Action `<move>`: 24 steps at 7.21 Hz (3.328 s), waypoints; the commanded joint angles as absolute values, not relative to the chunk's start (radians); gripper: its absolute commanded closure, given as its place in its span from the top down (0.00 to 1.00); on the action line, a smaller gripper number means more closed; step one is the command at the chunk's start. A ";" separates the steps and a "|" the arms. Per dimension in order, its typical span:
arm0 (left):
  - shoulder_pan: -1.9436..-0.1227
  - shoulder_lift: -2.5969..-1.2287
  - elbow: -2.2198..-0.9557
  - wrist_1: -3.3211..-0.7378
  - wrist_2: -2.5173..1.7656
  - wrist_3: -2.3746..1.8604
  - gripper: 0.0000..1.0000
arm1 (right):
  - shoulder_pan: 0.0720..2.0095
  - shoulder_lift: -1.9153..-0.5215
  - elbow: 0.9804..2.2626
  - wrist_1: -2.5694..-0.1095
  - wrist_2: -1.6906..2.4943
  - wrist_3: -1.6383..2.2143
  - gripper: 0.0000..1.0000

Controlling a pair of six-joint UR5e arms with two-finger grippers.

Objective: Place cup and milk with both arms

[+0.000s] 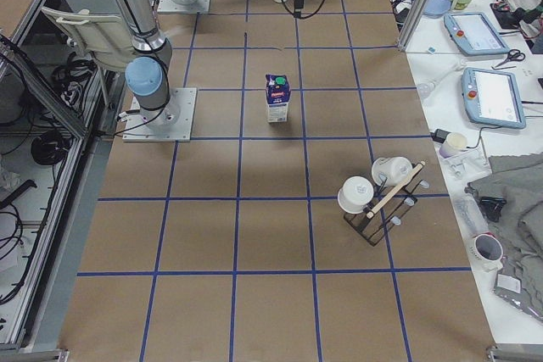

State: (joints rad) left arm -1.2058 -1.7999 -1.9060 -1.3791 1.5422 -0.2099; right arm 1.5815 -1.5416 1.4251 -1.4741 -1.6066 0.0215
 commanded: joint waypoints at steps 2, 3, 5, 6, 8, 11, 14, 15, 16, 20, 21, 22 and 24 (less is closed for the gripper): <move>-1.206 -1.833 -1.907 -1.350 1.539 -0.212 0.73 | 1.582 -1.542 1.425 -1.474 -1.608 0.021 1.00; -1.206 -1.835 -1.907 -1.338 1.533 -0.215 0.05 | 1.582 -1.542 1.425 -1.474 -1.608 0.021 1.00; -1.207 -1.836 -1.907 -1.338 1.531 -0.215 0.00 | 1.582 -1.542 1.425 -1.474 -1.608 0.021 1.00; -1.207 -1.835 -1.904 -1.338 1.532 -0.215 0.00 | 1.582 -1.542 1.425 -1.474 -1.608 0.021 1.00; -1.224 -1.824 -1.858 -1.338 1.528 -0.263 0.00 | 1.582 -1.540 1.425 -1.474 -1.609 0.020 1.00; -1.398 -1.842 -1.674 -1.351 1.488 -0.595 0.00 | 1.582 -1.540 1.425 -1.474 -1.609 0.020 1.00; -1.570 -1.876 -1.618 -1.335 1.363 -0.850 0.00 | 1.582 -1.540 1.427 -1.474 -1.609 0.020 1.00; -1.618 -1.902 -1.620 -1.295 1.349 -0.923 0.00 | 1.582 -1.540 1.427 -1.474 -1.609 0.020 1.00; -1.661 -1.940 -1.620 -1.243 1.344 -1.012 0.00 | 1.582 -1.540 1.427 -1.474 -1.609 0.020 1.00; -1.738 -2.043 -1.605 -1.103 1.275 -1.190 0.00 | 1.582 -1.540 1.427 -1.474 -1.608 0.020 1.00; -1.762 -2.058 -1.574 -1.095 1.275 -1.251 0.00 | 1.582 -1.540 1.427 -1.474 -1.608 0.021 1.00; -1.776 -2.074 -1.554 -1.095 1.275 -1.293 0.00 | 1.582 -1.540 1.427 -1.474 -1.608 0.021 1.00; -1.789 -2.097 -1.551 -1.092 1.276 -1.305 0.00 | 1.582 -1.540 1.427 -1.474 -1.608 0.021 1.00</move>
